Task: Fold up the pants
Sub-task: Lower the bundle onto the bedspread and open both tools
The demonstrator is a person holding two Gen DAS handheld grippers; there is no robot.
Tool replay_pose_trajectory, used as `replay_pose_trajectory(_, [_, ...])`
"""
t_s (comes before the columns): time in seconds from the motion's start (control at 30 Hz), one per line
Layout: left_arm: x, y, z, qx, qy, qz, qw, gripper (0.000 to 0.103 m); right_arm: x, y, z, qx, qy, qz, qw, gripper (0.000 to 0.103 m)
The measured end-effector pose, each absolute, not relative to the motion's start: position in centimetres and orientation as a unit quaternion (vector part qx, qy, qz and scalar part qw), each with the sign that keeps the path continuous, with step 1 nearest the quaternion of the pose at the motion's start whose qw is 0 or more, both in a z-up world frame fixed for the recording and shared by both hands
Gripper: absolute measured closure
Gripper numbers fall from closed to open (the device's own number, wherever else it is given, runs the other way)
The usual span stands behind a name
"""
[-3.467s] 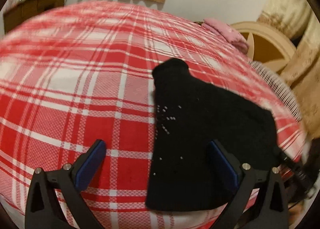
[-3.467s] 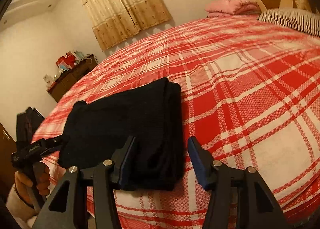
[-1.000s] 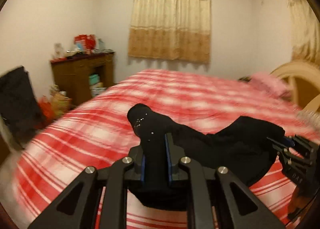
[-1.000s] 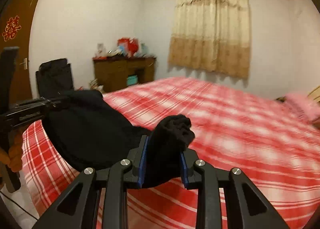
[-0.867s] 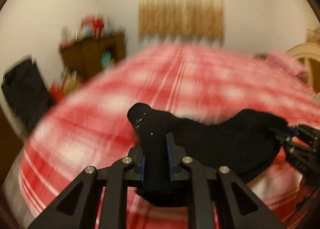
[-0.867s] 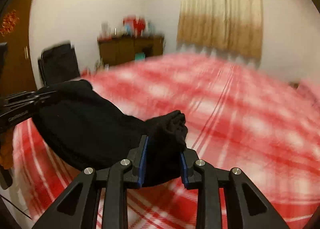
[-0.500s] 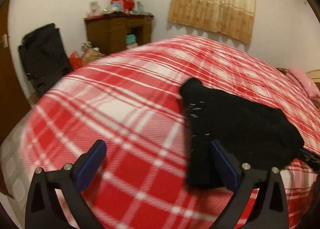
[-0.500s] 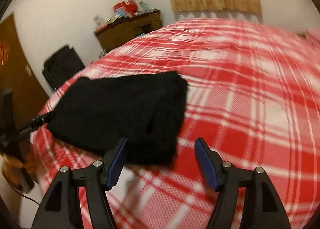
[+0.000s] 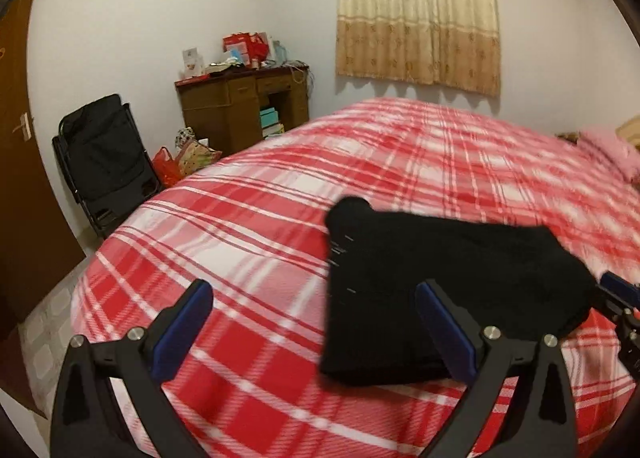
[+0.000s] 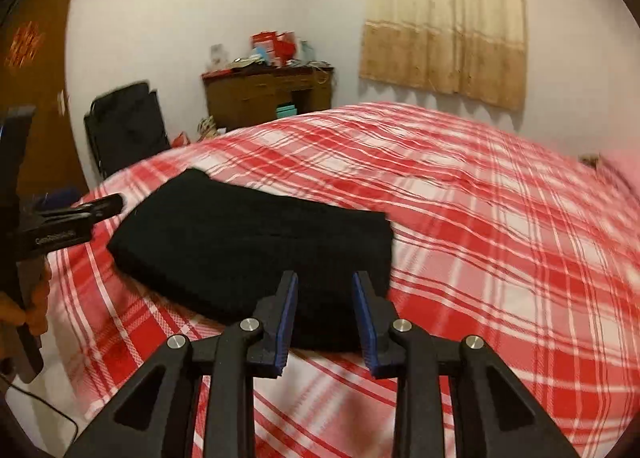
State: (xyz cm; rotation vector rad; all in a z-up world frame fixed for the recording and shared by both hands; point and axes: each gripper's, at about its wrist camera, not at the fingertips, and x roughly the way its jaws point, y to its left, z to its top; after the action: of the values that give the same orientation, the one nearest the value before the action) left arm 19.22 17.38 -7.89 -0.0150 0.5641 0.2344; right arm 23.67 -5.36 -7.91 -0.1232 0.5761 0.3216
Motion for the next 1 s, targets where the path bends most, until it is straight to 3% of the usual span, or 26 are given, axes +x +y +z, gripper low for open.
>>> replay_pose_trajectory(0.1, [19.9,16.4,-10.0,0.012,0.309,0.126,0.943,0.0,25.4,-6.0,-10.5,-0.035,0.332,0.142,0.932,0.073])
replay_pose_trajectory(0.4, [19.2,16.9,-11.8,-0.023,0.311,0.123,0.942,0.0,24.2,-6.0,-11.6,-0.057,0.303,0.132,0.942,0.071])
replay_pose_trajectory(0.5, [18.8,16.9,-11.5,-0.033,0.317,0.123,0.94,0.0,24.1,-5.7,-11.6,-0.061,0.315,0.133,0.938,0.061])
replay_pose_trajectory(0.57, [18.2,16.9,-11.2,-0.041,0.327,0.122,0.936,0.0,23.8,-5.9,-11.6,-0.032,0.346,0.142,0.927,0.038])
replay_pose_trajectory(0.8, [14.8,15.2,-9.9,-0.021,0.318,0.106,0.942,0.0,19.6,-7.8,-12.0,0.093,0.366,0.132,0.916,0.038])
replay_pose_trajectory(1.0, [11.4,14.3,-8.9,-0.016,0.309,0.077,0.948,0.0,17.2,-8.5,-11.9,0.129,0.394,0.118,0.902,0.037])
